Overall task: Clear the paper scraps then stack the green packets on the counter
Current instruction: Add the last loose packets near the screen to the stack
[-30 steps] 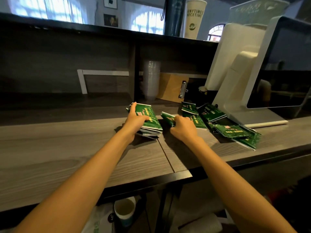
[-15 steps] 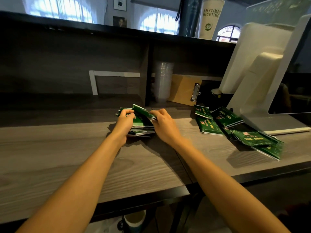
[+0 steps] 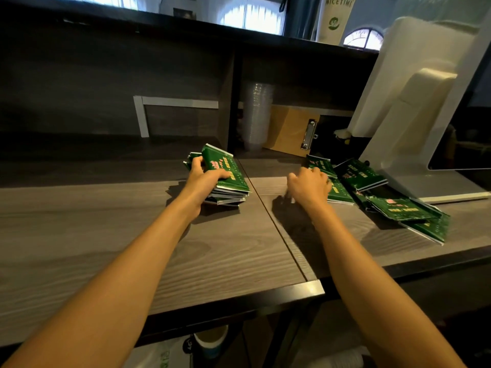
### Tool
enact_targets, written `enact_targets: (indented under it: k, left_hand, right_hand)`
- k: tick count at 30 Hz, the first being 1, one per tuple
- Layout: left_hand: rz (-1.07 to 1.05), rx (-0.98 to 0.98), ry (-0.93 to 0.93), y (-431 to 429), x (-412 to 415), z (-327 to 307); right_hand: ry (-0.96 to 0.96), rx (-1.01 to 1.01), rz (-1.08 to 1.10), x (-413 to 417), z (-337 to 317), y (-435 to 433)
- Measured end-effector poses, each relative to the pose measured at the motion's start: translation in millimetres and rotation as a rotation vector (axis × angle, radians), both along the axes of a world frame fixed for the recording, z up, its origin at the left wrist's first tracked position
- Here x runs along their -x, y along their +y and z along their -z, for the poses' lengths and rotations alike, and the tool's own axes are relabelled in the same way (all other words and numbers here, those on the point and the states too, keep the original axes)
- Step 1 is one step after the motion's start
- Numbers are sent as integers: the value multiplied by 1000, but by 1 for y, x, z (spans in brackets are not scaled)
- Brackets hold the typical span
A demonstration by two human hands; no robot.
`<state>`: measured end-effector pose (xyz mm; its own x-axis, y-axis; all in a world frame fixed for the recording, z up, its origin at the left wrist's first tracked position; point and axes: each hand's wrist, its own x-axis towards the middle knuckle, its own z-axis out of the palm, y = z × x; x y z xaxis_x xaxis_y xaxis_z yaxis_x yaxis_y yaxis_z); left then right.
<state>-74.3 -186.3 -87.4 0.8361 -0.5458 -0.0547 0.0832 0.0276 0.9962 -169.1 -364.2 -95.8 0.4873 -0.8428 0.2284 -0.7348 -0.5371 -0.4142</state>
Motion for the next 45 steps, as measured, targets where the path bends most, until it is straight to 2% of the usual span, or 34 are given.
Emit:
enact_targets:
  k: [1,3,6,9,12,14,16,21,27,30,33,36,38,41,45]
  left_hand:
    - [17,-1,-13,-2,2,0]
    - [45,2,-24,-6,6,0]
    - [70,-6,-31,-8,10,1]
    - [85,-11,-34,-8,12,0]
    - [70,-3,-50,-7,12,-2]
    - [44,4,-55,-6,11,-2]
    - [11,7,-51,-4,9,-1]
    - [-32,8,-36,-1,5,1]
    - [-60,15,-47,0,3,2]
    - [-79,9,-55,0,2,3]
    - [-84,14,-51,-1,1,3]
    - [-89,13,-55,-2,1,3]
    - [-93,7,-66,-3,1,3]
    - [-101,6,-77,-5,3,3]
    - [-77,26,-66,-8,5,3]
  right_hand:
    - [130,-55,64,3,3,-5]
    - [239,-147,117,7,8,-10]
    - [269,-215,141,9,8,-13]
    - [301,-124,80,4,12,-9]
    - [147,-13,-52,0,11,3]
    - [-63,-14,-136,-1,7,10]
    - [-173,-40,-166,-1,4,12]
    - [46,-130,-173,0,10,7]
    - [-80,-188,-182,4,4,7]
    - [-216,-221,-211,2,3,7]
    - [-460,-269,-168,-2,0,7]
    - [-745,-474,-195,-5,-6,14]
    - [-826,-619,-290,-7,-9,24]
    - [-787,-672,-472,-13,-4,41]
    - [-671,-523,-631,-19,1,55]
